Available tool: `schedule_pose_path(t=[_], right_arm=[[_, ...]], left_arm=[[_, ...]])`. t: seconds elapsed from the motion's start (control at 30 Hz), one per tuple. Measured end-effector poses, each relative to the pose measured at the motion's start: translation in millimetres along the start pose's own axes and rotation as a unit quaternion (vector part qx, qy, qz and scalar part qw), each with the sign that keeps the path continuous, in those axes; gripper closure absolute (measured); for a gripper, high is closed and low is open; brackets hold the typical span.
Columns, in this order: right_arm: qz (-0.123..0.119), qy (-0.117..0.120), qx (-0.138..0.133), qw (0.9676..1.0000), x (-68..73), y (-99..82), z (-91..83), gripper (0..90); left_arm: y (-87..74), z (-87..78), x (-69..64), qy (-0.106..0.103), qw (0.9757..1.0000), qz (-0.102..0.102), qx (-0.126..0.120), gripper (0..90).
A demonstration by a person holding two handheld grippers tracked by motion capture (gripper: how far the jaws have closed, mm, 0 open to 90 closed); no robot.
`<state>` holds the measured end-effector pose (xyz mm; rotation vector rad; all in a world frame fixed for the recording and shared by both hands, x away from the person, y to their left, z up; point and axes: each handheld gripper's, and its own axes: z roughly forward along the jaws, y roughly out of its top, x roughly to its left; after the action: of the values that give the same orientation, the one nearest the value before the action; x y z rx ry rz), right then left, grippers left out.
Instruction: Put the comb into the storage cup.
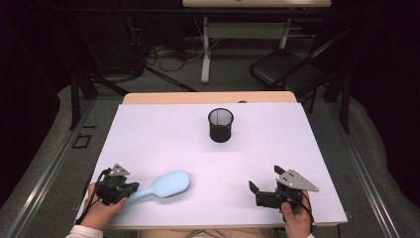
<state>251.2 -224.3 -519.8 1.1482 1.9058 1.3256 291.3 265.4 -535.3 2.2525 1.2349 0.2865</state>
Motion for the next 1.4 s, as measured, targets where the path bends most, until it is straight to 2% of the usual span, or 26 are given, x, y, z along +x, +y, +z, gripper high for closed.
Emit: schedule_pose_path(t=[0.2,0.73,1.13,1.4], right_arm=[[0.000,0.001,0.000,1.0000,0.6,0.1,0.4,0.4],[0.000,0.000,0.000,1.0000,0.2,0.0,0.1,0.7],[-0.001,0.000,0.001,1.0000,0.3,0.0,0.0,0.8],[-0.001,-0.001,0.002,1.0000,0.2,-0.1,0.0,0.8]], left_arm=[[-3.4,-1.9,-3.4,0.000,0.9999,0.013,-0.001,90.0],[-9.2,-1.8,-8.1,-0.012,0.9999,0.012,-0.004,90.0],[-11.9,-2.3,-10.2,-0.014,0.9997,0.008,-0.019,90.0],[-12.1,-2.7,-9.3,-0.015,0.9997,0.006,-0.017,89.7]])
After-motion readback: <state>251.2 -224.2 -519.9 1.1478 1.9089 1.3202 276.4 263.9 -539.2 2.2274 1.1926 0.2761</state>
